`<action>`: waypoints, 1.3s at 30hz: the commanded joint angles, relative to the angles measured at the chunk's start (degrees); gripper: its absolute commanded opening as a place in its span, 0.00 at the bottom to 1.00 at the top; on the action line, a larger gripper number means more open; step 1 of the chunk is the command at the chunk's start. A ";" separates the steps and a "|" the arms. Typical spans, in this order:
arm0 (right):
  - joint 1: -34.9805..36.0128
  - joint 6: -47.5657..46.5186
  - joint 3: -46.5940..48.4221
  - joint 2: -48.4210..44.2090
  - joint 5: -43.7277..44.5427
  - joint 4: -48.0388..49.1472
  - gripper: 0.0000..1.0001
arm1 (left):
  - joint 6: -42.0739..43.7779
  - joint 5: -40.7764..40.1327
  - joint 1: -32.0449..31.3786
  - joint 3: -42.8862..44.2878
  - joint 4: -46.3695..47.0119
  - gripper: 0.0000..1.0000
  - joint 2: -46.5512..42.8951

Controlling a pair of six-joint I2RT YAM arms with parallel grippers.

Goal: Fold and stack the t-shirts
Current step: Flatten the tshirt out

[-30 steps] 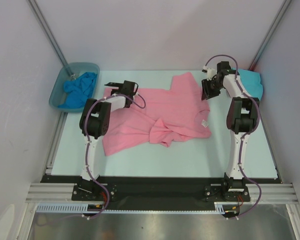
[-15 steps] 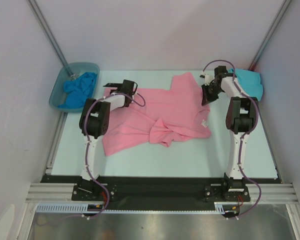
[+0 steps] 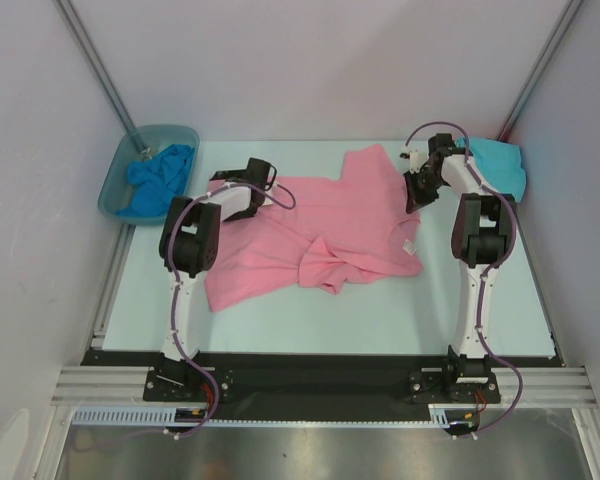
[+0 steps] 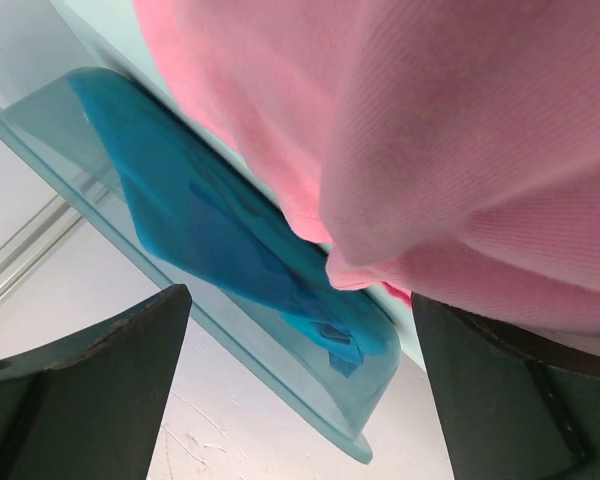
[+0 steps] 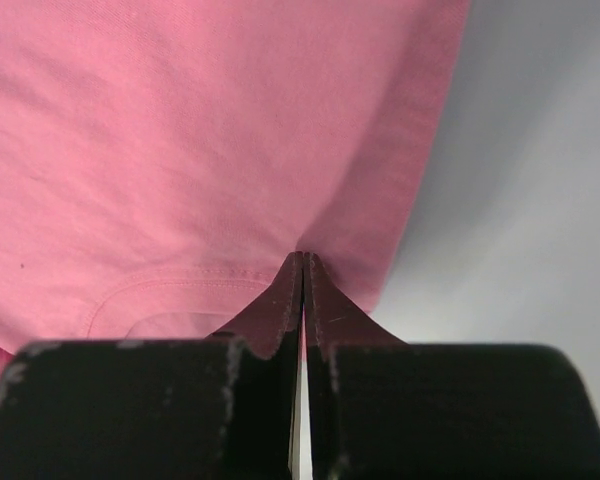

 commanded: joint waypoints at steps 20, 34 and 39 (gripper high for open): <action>-2.34 -2.76 1.65 0.71 3.84 0.34 0.00 | 2.73 -3.66 -0.76 -3.05 -4.87 1.00 3.91; -1.20 0.49 3.67 -2.02 -0.11 -0.28 0.00 | -22.21 15.48 -1.20 11.00 -23.06 1.00 -13.76; 0.21 0.93 4.90 -0.97 0.15 -0.01 0.00 | -27.85 23.92 -1.11 15.41 -23.59 1.00 -13.33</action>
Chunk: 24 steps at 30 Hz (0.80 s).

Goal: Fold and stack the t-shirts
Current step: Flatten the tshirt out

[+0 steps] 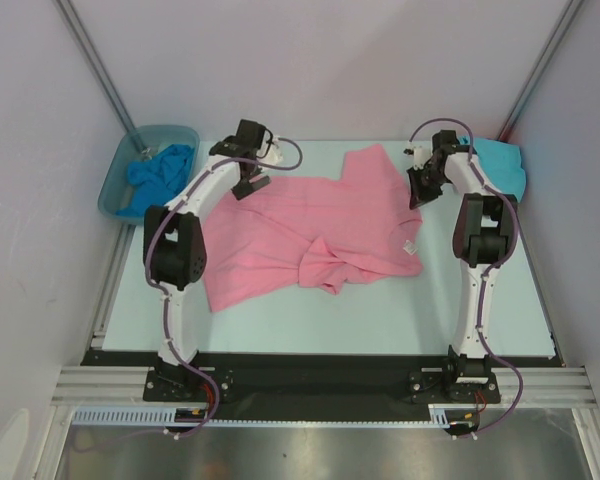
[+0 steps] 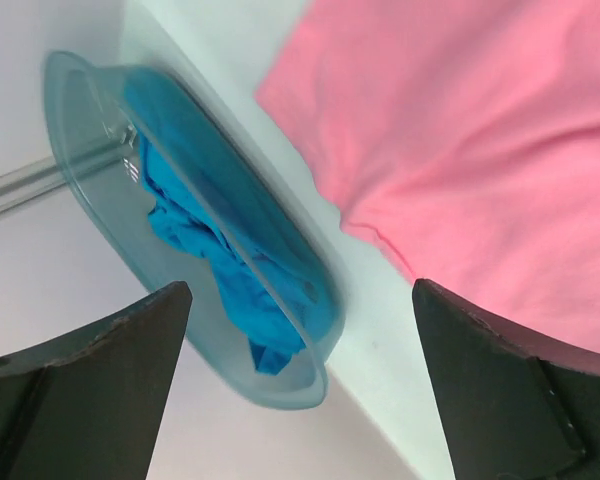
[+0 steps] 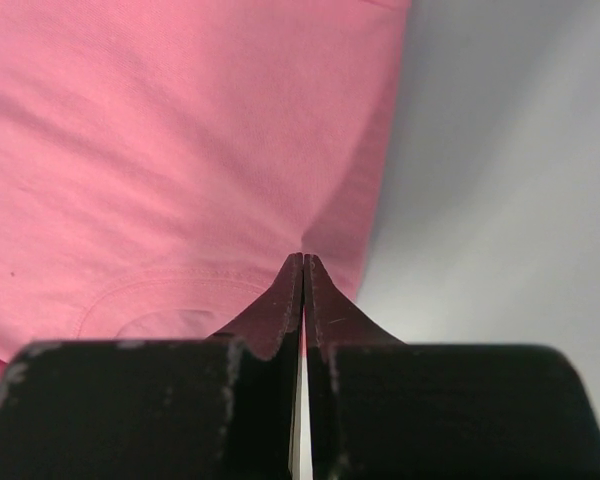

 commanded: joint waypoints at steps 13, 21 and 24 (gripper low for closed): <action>3.78 3.99 0.57 -4.05 1.57 5.83 0.00 | -32.65 26.25 5.23 13.27 0.48 1.00 10.52; 3.87 -0.14 1.26 -4.50 4.04 5.75 0.01 | -34.08 27.21 7.78 14.34 0.84 1.00 12.37; 3.70 -1.02 3.54 -2.49 4.31 3.90 0.00 | -33.73 27.73 8.22 14.43 1.01 1.00 12.99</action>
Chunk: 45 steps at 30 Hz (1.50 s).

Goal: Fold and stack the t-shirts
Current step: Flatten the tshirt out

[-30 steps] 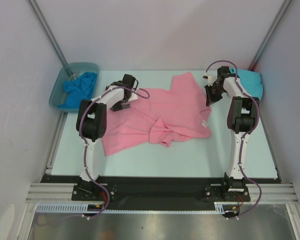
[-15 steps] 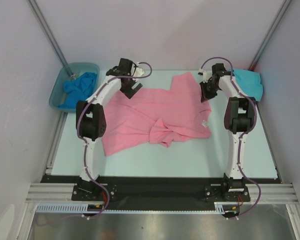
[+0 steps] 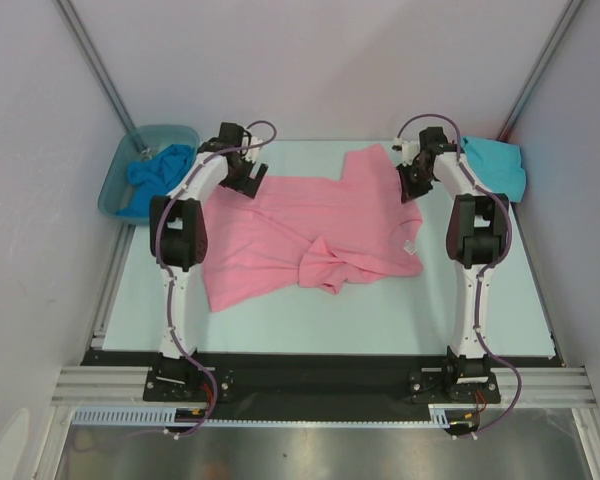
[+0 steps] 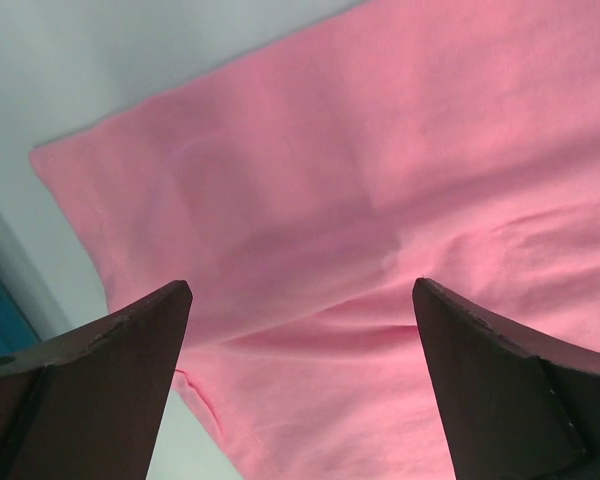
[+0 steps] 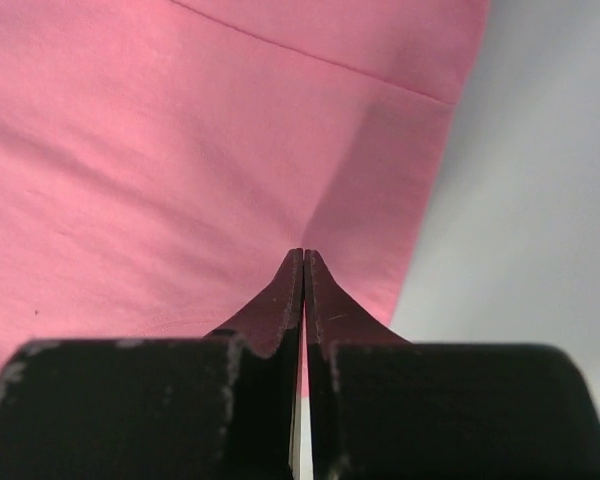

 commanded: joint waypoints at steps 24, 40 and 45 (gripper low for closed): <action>-0.24 -4.60 8.83 6.44 4.06 0.91 0.00 | 0.16 4.84 0.88 5.96 0.11 1.00 5.63; -1.29 -8.20 9.44 8.72 13.81 8.99 0.00 | 4.11 4.66 1.06 10.88 -0.68 1.00 8.53; -2.09 -10.83 11.90 11.01 17.59 10.93 0.00 | 5.78 3.70 0.88 11.41 -0.33 1.00 8.79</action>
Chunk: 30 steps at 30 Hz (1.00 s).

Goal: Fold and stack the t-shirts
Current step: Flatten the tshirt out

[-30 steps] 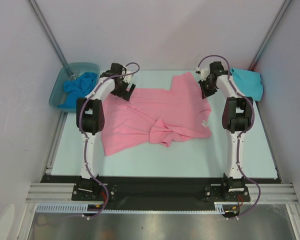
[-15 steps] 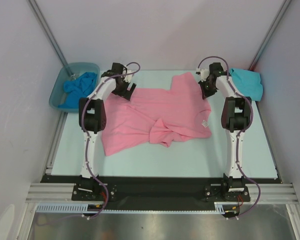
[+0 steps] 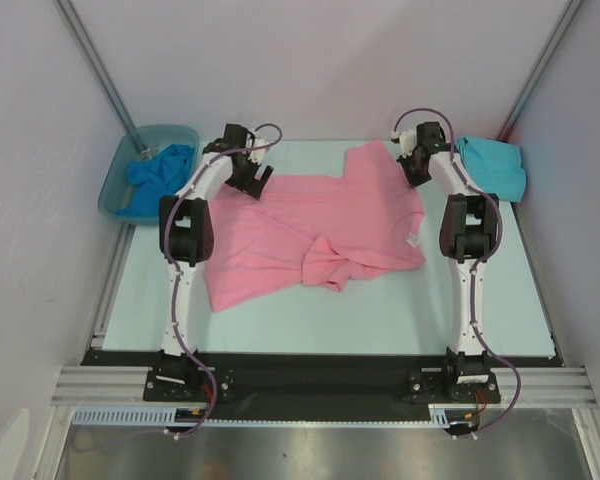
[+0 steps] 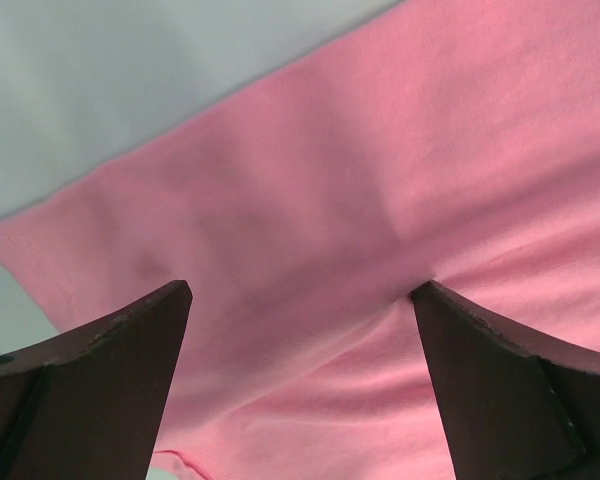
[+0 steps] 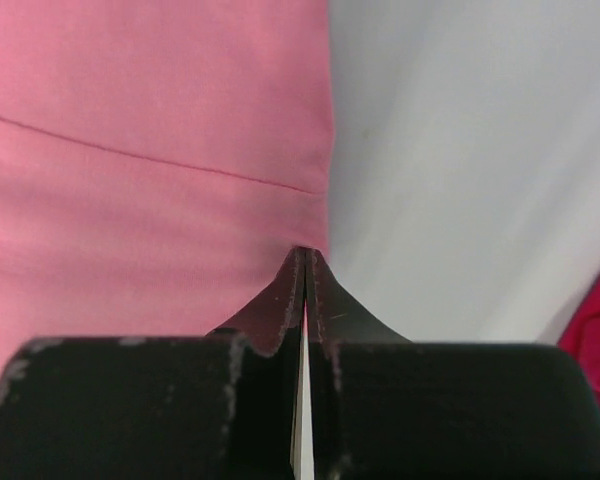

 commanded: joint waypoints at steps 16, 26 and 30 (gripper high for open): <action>-6.81 -8.33 4.35 6.44 12.75 7.23 0.00 | 12.46 -9.61 -3.79 1.64 7.83 1.00 -0.96; -4.27 -6.93 2.60 0.82 9.25 5.74 0.46 | 10.71 -13.39 -4.32 -4.07 14.86 1.00 -6.75; -2.77 -5.35 0.57 -5.84 6.70 5.47 0.55 | 9.21 -14.98 -4.41 -6.53 19.60 1.00 -11.40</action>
